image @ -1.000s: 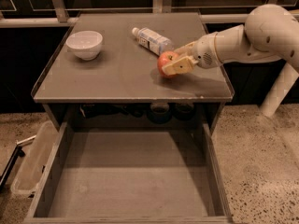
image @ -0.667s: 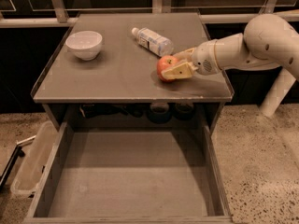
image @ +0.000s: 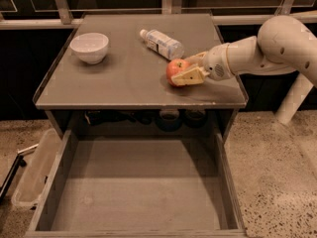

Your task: Pick apple from top drawer and place on counter

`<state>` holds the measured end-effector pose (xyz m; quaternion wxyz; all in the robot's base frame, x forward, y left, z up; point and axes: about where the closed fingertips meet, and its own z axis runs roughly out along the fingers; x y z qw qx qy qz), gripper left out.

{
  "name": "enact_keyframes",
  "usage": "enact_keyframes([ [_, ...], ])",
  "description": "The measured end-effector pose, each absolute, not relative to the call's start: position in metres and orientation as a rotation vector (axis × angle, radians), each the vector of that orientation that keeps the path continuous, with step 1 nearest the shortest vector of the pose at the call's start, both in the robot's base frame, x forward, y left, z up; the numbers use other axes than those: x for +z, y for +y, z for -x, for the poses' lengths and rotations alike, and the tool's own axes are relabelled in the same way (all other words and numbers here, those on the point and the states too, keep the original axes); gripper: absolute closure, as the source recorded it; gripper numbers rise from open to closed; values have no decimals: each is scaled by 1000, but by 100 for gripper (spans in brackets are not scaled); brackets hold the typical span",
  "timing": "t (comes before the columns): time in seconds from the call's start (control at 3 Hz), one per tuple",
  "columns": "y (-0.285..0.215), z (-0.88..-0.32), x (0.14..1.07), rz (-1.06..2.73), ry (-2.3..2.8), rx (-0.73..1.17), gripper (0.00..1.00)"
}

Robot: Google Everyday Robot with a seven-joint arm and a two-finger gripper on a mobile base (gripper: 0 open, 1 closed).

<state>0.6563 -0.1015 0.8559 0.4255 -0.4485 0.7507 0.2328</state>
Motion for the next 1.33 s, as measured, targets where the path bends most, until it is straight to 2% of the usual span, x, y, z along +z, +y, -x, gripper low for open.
enact_keyframes([
  [0.67,-101,-656,856,1121,1877,582,11],
  [1.0,-101,-656,856,1121,1877,582,0],
  [1.33,-101,-656,856,1121,1877,582,0],
])
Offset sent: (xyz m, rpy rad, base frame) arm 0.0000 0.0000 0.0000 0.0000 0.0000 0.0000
